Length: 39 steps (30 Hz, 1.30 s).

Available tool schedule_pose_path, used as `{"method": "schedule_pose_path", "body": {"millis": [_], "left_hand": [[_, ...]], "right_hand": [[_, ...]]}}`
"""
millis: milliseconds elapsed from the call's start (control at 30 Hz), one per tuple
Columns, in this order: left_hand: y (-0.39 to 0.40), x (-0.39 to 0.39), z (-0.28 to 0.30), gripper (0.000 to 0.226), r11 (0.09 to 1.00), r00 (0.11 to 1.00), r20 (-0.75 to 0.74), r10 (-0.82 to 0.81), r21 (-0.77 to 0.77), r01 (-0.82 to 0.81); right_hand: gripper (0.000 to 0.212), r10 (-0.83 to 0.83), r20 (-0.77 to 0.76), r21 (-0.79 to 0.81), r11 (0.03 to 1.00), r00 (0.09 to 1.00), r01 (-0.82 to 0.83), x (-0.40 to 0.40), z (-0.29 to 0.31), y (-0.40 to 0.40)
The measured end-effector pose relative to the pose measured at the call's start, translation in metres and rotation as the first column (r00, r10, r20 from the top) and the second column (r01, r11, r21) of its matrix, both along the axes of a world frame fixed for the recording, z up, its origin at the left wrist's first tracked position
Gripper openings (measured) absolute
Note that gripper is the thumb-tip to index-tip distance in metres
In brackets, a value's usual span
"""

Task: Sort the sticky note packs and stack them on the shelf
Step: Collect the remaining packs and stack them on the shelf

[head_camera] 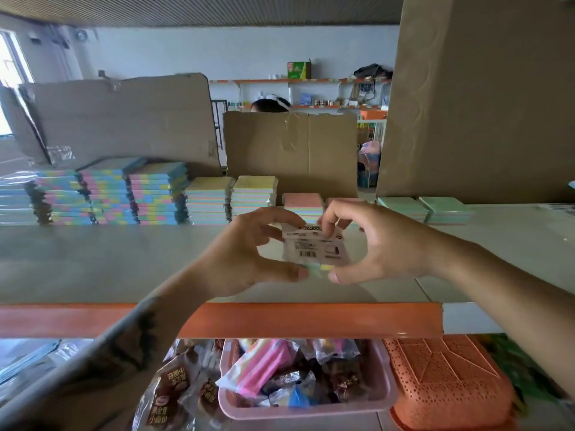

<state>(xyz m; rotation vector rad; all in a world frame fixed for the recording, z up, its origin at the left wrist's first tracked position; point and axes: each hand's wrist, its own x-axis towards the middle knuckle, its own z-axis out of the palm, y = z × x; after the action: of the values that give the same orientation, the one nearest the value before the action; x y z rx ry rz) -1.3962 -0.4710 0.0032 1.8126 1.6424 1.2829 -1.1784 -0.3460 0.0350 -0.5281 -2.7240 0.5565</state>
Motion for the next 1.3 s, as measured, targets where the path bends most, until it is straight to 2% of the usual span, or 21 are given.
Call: {"method": "schedule_pose_path", "body": {"millis": [100, 167, 233, 300, 367, 433, 500, 567, 633, 700, 800, 867, 900, 967, 1033, 1100, 1200, 1233, 1300], "left_hand": [[-0.005, -0.004, 0.001, 0.076, 0.997, 0.999, 0.043, -0.02, 0.076, 0.017], [-0.009, -0.005, 0.001, 0.085, 0.991, 0.995, 0.098, -0.036, 0.133, 0.023], [-0.013, -0.006, 0.001, 0.09, 0.987, 0.965, 0.254, -0.063, 0.161, 0.023], [-0.015, -0.008, 0.001, 0.075, 0.992, 0.886, 0.459, -0.07, 0.121, 0.015], [-0.013, -0.009, 0.002, 0.057, 1.0, 0.811, 0.585, 0.019, -0.01, -0.016], [-0.011, -0.008, 0.001, 0.053, 0.989, 0.806, 0.581, 0.11, -0.149, -0.028], [-0.012, -0.008, 0.0, 0.054, 0.976, 0.802, 0.591, 0.084, -0.212, 0.054], [-0.015, -0.011, 0.0, 0.051, 0.967, 0.765, 0.644, 0.011, -0.2, 0.155], [-0.016, -0.015, 0.001, 0.045, 0.967, 0.729, 0.684, -0.005, -0.183, 0.178], [-0.016, -0.017, 0.0, 0.04, 0.971, 0.705, 0.709, 0.007, -0.172, 0.163], [-0.017, -0.023, 0.0, 0.036, 0.986, 0.675, 0.737, 0.041, -0.139, 0.092], [-0.018, -0.027, 0.0, 0.036, 0.992, 0.687, 0.725, 0.057, -0.118, 0.043], [-0.018, -0.029, 0.0, 0.034, 0.994, 0.7, 0.711, 0.061, -0.111, 0.025], [-0.019, -0.031, -0.001, 0.025, 0.994, 0.728, 0.681, 0.075, -0.108, 0.0], [-0.02, -0.033, -0.003, 0.027, 0.993, 0.766, 0.636, 0.091, -0.111, -0.026], [-0.021, -0.037, -0.005, 0.038, 0.994, 0.833, 0.544, 0.1, -0.091, -0.06], [-0.026, -0.043, -0.005, 0.061, 0.992, 0.919, 0.374, 0.121, -0.023, -0.122], [-0.029, -0.047, -0.004, 0.073, 0.993, 0.951, 0.288, 0.113, 0.006, -0.12], [-0.037, -0.054, 0.002, 0.094, 0.995, 0.995, -0.035, 0.093, 0.023, -0.092]], "right_hand": [[0.052, -0.05, 0.026, 0.084, 0.995, 0.998, 0.048, -0.013, 0.002, -0.008], [0.056, -0.04, -0.022, 0.039, 0.998, 0.999, 0.04, -0.018, 0.0, -0.011], [0.064, -0.004, -0.133, -0.046, 0.999, 0.991, -0.002, -0.02, -0.004, -0.013], [0.083, 0.012, -0.252, -0.165, 0.985, 0.968, -0.055, -0.023, -0.009, -0.016], [0.105, 0.042, -0.354, -0.265, 0.953, 0.934, -0.144, -0.028, -0.014, -0.019], [0.108, 0.05, -0.433, -0.292, 0.937, 0.9, -0.193, -0.037, -0.019, -0.023], [0.101, 0.043, -0.486, -0.299, 0.93, 0.873, -0.212, -0.045, -0.022, -0.028], [0.096, 0.033, -0.515, -0.318, 0.92, 0.857, -0.227, -0.051, -0.025, -0.031], [0.094, 0.022, -0.525, -0.347, 0.907, 0.851, -0.238, -0.055, -0.028, -0.032], [0.095, 0.011, -0.521, -0.338, 0.915, 0.854, -0.219, -0.057, -0.031, -0.031], [0.112, -0.031, -0.49, -0.255, 0.961, 0.871, -0.109, -0.054, -0.034, -0.028], [0.117, -0.025, -0.468, -0.116, 0.993, 0.883, -0.033, -0.05, -0.031, -0.027], [0.112, -0.008, -0.457, -0.007, 1.0, 0.889, 0.005, -0.049, -0.03, -0.026], [0.092, 0.054, -0.399, 0.221, 0.974, 0.915, 0.039, -0.049, -0.026, -0.024], [0.076, 0.082, -0.319, 0.346, 0.938, 0.944, 0.035, -0.053, -0.023, -0.022], [0.068, 0.081, -0.284, 0.394, 0.918, 0.956, 0.039, -0.057, -0.023, -0.021], [0.067, 0.071, -0.289, 0.381, 0.924, 0.955, 0.047, -0.061, -0.025, -0.023], [0.068, 0.074, -0.292, 0.372, 0.927, 0.954, 0.041, -0.062, -0.026, -0.023], [0.069, 0.072, -0.287, 0.341, 0.94, 0.955, 0.032, -0.064, -0.028, -0.021]]}}
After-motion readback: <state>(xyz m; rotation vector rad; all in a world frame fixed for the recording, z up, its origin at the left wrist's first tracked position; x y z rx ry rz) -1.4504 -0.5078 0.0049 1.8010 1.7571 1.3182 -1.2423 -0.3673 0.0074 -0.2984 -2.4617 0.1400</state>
